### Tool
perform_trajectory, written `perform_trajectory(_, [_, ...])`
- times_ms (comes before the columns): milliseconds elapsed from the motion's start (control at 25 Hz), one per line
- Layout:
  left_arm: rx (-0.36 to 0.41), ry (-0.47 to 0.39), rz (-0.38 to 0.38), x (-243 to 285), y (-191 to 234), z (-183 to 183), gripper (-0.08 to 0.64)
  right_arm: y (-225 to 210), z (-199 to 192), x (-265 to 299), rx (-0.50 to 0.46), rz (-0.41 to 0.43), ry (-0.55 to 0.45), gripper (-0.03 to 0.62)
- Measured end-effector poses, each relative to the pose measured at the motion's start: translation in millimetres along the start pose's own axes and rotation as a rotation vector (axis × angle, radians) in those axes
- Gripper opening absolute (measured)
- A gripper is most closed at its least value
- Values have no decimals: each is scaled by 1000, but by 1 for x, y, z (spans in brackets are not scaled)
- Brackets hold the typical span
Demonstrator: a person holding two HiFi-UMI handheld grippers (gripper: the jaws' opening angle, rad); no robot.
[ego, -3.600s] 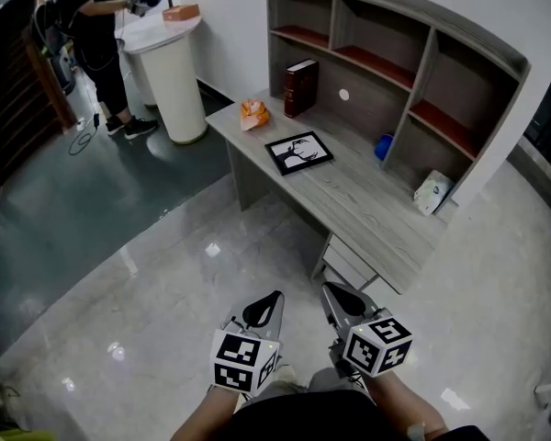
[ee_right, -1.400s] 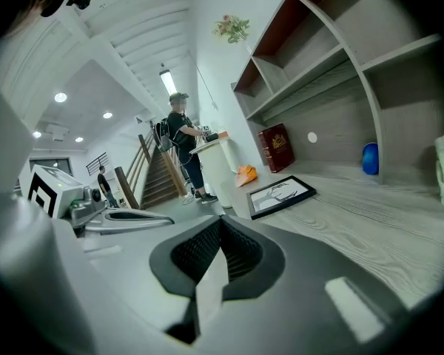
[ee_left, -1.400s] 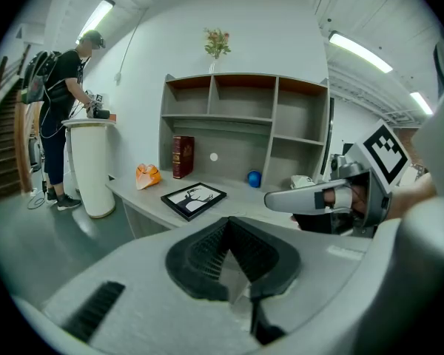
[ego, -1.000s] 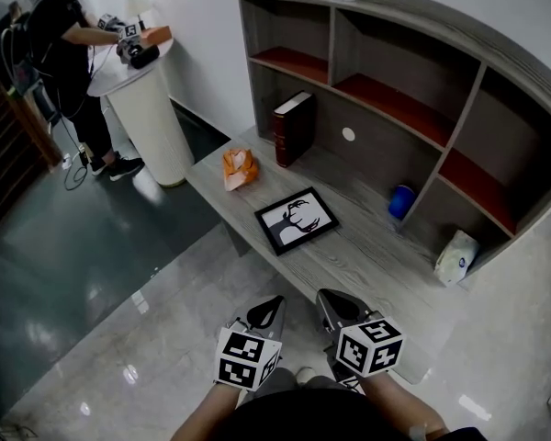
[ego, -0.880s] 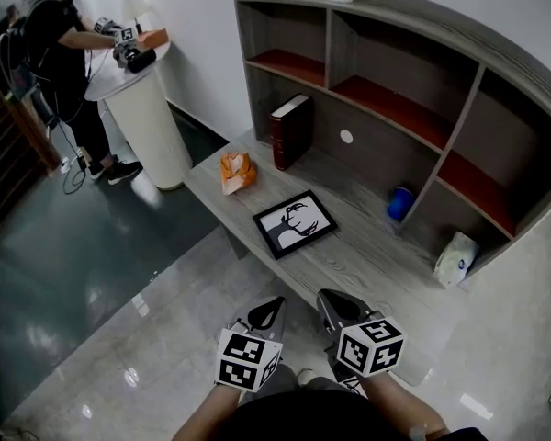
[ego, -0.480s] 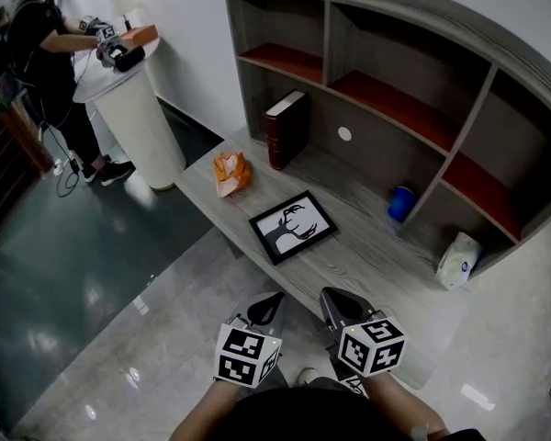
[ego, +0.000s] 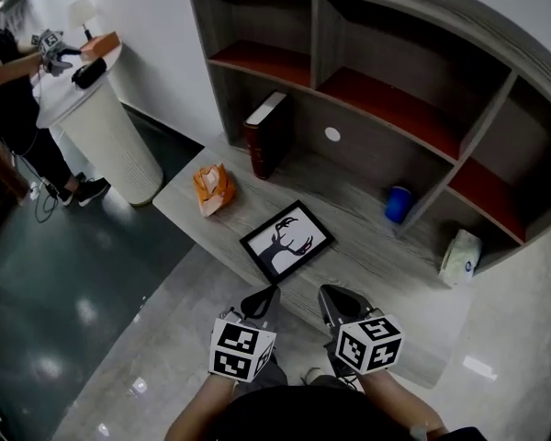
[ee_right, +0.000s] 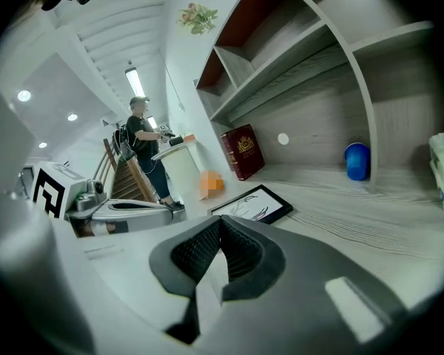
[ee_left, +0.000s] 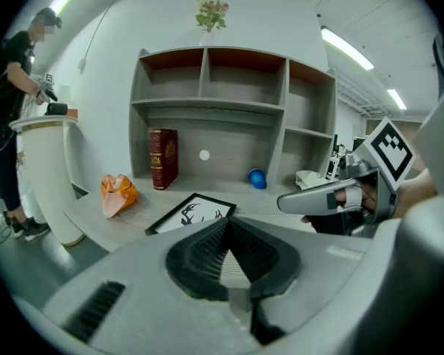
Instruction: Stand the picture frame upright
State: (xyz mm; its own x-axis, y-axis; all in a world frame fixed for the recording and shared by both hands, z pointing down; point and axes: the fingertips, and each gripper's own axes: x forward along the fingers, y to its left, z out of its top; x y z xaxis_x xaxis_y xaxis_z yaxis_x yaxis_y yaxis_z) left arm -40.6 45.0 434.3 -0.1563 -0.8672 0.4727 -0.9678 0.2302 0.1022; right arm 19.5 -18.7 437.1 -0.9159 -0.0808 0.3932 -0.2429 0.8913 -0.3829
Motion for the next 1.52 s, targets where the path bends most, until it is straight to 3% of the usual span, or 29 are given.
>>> perform_trajectory(560, [41,53,-124,43,48,10,0,-17,2,49,62,-127,30,-2])
perform_trajectory(800, [91,67,-137,57,72,13,-2,-23,4,65,97,-199,28,-2])
perform_trajectory(1240, [201,127,-232,84,97,7,3,-32,-4,81,176,-309,6,-2])
perform_trajectory(1520, [223,166,-275,99,105,0,20,-35,-15,94,218,-354,22,-2])
